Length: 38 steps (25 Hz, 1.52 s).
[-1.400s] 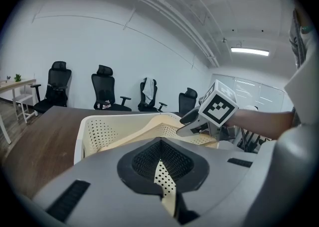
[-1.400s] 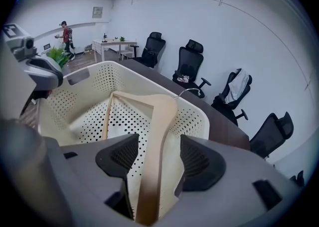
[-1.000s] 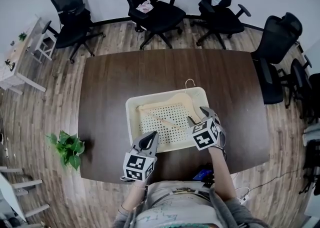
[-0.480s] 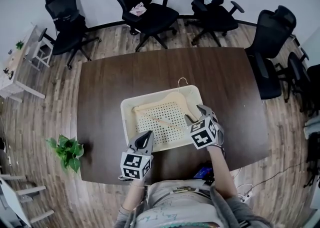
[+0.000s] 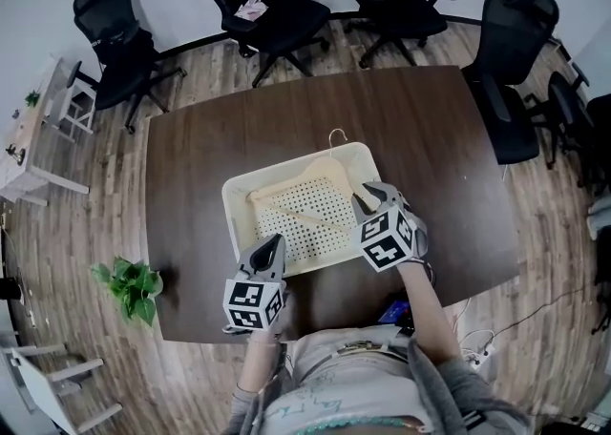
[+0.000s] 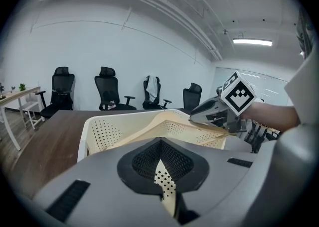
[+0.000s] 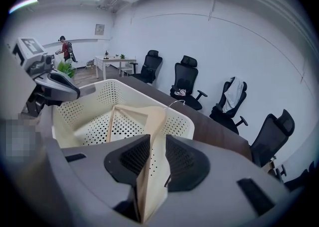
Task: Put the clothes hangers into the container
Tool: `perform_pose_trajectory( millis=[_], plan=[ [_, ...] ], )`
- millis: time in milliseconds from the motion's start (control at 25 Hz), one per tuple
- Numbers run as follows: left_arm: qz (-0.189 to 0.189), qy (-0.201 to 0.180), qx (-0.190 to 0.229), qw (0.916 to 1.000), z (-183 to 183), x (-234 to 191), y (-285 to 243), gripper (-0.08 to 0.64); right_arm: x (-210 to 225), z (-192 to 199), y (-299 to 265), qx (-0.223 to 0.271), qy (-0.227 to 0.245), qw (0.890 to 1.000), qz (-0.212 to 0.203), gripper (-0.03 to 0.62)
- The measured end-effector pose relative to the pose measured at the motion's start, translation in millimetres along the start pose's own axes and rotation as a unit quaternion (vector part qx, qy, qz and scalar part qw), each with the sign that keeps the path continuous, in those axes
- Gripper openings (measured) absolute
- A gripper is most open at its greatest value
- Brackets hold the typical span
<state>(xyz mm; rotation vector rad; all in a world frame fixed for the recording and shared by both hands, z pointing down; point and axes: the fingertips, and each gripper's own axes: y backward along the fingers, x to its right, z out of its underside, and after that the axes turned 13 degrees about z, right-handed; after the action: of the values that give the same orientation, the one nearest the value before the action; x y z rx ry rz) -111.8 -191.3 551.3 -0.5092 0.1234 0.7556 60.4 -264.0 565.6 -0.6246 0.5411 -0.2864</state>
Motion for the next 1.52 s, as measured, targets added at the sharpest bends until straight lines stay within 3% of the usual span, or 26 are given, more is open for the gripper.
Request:
perform_pose_trajectory(
  millis=[120,320,1120,1520],
  plan=[
    [-0.006,0.000,-0.001,1.0000,1,-1,1,0.011,0,1,3,0.007,-0.006,1.000,-0.002,0.063],
    [-0.018,-0.003,-0.003,0.9998,1,-1,0,0.011,3,4,8,0.010,-0.014,1.000,-0.017,0.038],
    [-0.043,-0.017,-0.014,0.9988,3,0,-1,0.011,-3,22,20,0.014,-0.027,0.998,-0.053,0.028],
    [-0.057,-0.037,-0.043,0.9967,8,-1,-5,0.011,-16,24,32,0.009,-0.013,0.997,-0.076,0.028]
  ],
)
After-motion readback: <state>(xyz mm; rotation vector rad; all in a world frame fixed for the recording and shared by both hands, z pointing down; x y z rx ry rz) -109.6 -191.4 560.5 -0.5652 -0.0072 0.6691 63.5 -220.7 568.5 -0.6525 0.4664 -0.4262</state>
